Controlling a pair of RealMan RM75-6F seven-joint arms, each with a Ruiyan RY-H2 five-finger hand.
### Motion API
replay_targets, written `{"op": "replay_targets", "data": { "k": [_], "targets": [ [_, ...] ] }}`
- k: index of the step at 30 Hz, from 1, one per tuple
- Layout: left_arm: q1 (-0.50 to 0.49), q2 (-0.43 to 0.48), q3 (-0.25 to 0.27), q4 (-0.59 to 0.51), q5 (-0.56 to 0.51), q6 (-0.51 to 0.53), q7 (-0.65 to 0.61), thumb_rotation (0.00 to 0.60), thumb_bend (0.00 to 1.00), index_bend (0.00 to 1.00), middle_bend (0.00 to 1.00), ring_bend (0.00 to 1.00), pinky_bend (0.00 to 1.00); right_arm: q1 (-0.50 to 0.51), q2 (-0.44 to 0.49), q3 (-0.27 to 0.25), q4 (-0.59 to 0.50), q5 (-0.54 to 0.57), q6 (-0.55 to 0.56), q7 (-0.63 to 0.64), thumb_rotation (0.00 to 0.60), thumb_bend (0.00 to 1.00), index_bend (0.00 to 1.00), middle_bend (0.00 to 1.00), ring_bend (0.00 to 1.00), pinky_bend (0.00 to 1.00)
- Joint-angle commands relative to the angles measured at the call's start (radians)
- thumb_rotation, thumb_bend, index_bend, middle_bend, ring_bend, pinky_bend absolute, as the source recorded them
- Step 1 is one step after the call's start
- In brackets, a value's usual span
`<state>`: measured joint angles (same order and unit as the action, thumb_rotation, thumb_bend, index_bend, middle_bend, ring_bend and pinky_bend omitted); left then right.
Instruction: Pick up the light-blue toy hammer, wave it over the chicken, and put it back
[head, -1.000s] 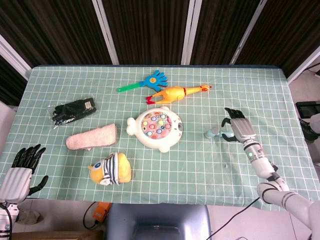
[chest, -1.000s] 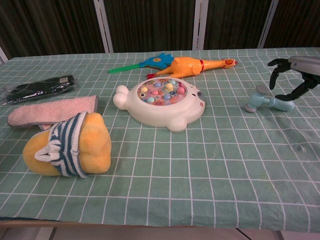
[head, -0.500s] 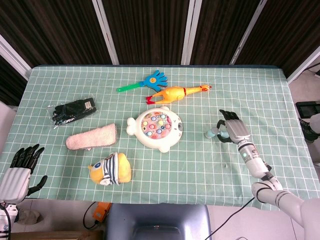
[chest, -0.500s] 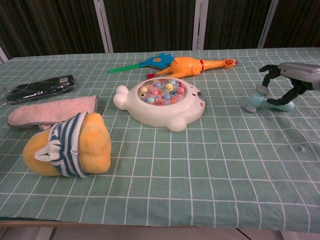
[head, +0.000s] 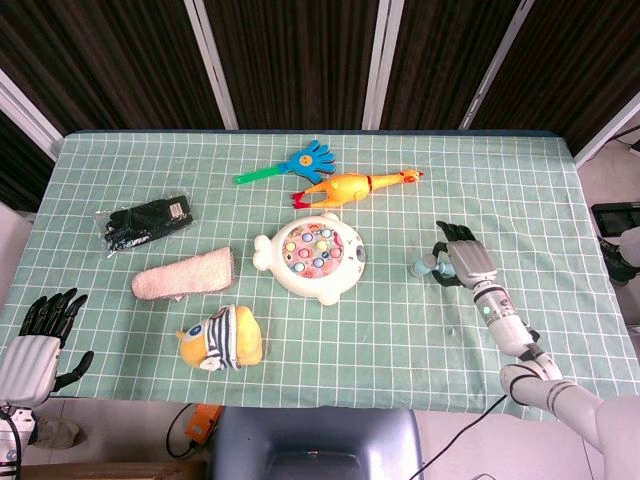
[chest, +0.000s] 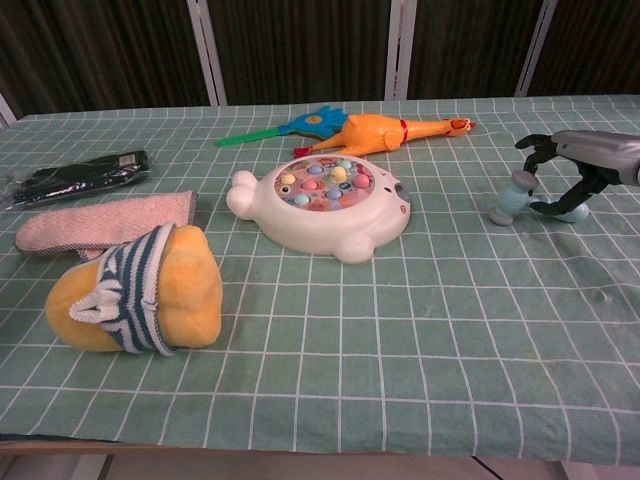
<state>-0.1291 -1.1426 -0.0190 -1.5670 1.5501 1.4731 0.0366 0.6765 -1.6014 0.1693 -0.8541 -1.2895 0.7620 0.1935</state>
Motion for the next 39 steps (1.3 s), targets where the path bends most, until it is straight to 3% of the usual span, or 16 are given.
{"op": "replay_targets", "data": {
  "k": [1, 17, 22, 33, 39],
  "targets": [
    [0.000, 0.000, 0.000, 0.000, 0.000, 0.000, 0.000, 0.600, 0.32, 0.00, 0.02, 0.00, 0.04, 0.000, -0.001, 0.000, 0.002, 0.001, -0.002, 0.000, 0.600, 0.52, 0.63, 0.14, 0.01, 0.07],
    [-0.001, 0.003, 0.000, -0.003, -0.005, -0.006, -0.001, 0.600, 0.32, 0.00, 0.02, 0.00, 0.04, 0.005, -0.006, 0.001, 0.009, 0.012, -0.010, -0.017, 0.600, 0.55, 0.65, 0.15, 0.02, 0.10],
    [0.000, 0.004, 0.000, -0.003, -0.004, -0.005, -0.004, 0.600, 0.32, 0.00, 0.02, 0.00, 0.04, 0.007, -0.011, 0.002, 0.013, 0.017, -0.011, -0.026, 0.600, 0.55, 0.67, 0.20, 0.09, 0.15],
    [0.001, 0.005, 0.000, -0.003, -0.004, -0.004, -0.007, 0.600, 0.32, 0.00, 0.02, 0.00, 0.04, 0.008, -0.027, 0.001, 0.027, 0.021, -0.012, -0.044, 0.600, 0.55, 0.76, 0.43, 0.52, 0.68],
    [0.002, 0.006, -0.001, -0.004, -0.003, -0.001, -0.010, 0.600, 0.32, 0.00, 0.02, 0.00, 0.04, 0.007, -0.034, 0.005, 0.031, 0.023, 0.000, -0.052, 0.600, 0.55, 0.83, 0.51, 0.66, 0.84]
  ]
}}
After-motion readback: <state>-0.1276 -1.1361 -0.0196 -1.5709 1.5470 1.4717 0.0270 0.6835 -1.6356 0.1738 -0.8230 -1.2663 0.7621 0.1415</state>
